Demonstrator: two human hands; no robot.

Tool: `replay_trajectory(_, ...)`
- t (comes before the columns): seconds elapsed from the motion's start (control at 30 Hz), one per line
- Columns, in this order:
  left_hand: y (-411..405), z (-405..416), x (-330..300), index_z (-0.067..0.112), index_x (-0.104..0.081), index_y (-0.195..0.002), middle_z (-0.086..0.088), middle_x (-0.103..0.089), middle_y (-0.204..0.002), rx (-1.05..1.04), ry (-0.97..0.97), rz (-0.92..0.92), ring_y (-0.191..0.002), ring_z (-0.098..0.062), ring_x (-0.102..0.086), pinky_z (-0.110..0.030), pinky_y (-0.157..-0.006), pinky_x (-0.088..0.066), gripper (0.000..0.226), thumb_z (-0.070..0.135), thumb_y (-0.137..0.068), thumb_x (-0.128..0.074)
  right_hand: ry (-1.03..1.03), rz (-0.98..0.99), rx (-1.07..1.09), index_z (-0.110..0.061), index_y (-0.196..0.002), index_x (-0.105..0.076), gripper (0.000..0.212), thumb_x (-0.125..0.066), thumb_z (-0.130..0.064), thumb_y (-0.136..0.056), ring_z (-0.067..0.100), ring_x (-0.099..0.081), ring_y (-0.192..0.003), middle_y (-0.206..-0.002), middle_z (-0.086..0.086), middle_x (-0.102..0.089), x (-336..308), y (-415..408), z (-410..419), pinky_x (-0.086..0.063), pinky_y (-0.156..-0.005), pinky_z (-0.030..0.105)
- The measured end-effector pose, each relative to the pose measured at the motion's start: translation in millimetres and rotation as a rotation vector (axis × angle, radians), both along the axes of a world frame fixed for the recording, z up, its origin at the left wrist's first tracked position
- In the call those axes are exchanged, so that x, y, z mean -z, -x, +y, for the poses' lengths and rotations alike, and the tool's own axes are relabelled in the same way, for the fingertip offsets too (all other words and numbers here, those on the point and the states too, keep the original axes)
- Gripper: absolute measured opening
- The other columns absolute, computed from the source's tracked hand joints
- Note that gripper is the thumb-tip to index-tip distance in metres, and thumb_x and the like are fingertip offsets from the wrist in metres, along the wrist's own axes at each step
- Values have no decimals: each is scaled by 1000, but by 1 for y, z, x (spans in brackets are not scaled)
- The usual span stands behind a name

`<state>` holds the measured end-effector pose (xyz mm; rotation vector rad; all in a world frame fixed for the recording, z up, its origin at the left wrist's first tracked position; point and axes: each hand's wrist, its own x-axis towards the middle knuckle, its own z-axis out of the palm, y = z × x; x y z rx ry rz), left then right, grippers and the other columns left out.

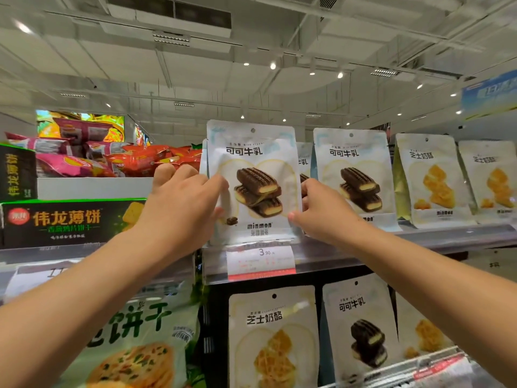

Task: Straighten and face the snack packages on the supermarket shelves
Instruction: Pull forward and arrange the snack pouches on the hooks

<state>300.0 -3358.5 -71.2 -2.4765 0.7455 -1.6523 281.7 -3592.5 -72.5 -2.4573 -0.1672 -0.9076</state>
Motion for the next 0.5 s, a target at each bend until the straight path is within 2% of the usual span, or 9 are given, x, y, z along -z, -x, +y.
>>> replay_trajectory(0.07, 6, 2, -1, 18, -59, -118, -4, -68, -96, -7, -12, 17, -111, -30, -45, -46, -89, -37, 35, 35, -88, -64, 2, -51, -2, -18, -114, -52, 32, -66, -22, -85, 16, -61, -84, -89, -3, -64, 3, 1, -1, -46, -63, 26)
replay_trajectory(0.17, 23, 3, 2, 12, -64, -116, -13, -65, -97, -12, 5, -85, -109, -38, -45, -51, -82, -42, 33, 31, -88, -65, -52, -232, -34, -15, -135, -46, 52, -66, -19, -87, 8, -61, -90, -100, -7, -64, 15, 6, -4, -47, -78, 21)
replay_trajectory(0.23, 36, 0, 12, 9, -67, -110, -16, -61, -99, 65, 85, -199, -104, -39, -48, -51, -76, -39, 25, 24, -90, -63, -67, -389, -66, -10, -133, -49, 44, -62, -12, -91, 6, -57, -102, -114, 0, -62, 29, 12, -5, -45, -91, 19)
replay_trajectory(0.33, 54, -11, 47, 7, -69, -100, -14, -63, -96, 278, 137, -283, -94, -37, -54, -50, -78, -41, 17, 17, -90, -59, 1, -548, -106, -6, -124, -54, 31, -56, -5, -93, 8, -47, -121, -130, 6, -56, 60, 19, -11, -31, -104, 9)
replay_trajectory(0.37, 58, -15, 64, 6, -70, -96, -12, -65, -93, 373, 121, -260, -90, -35, -56, -49, -76, -41, 15, 14, -90, -59, 33, -569, -121, -5, -122, -55, 30, -55, -3, -93, 11, -44, -127, -134, 8, -53, 71, 19, -14, -30, -108, 13)
replay_trajectory(0.43, 63, -26, 101, 6, -71, -90, -8, -66, -88, 520, 38, -137, -83, -31, -57, -45, -73, -41, 13, 11, -88, -59, 99, -596, -150, -3, -120, -58, 27, -53, -2, -93, 21, -40, -136, -140, 12, -49, 92, 21, -20, -32, -113, 31)
replay_trajectory(0.5, 59, -35, 140, 11, -69, -88, -4, -65, -86, 553, -84, 25, -80, -27, -57, -41, -69, -44, 10, 11, -86, -60, 163, -619, -152, 0, -119, -61, 27, -52, -7, -94, 29, -38, -138, -141, 16, -48, 107, 21, -26, -34, -112, 47)
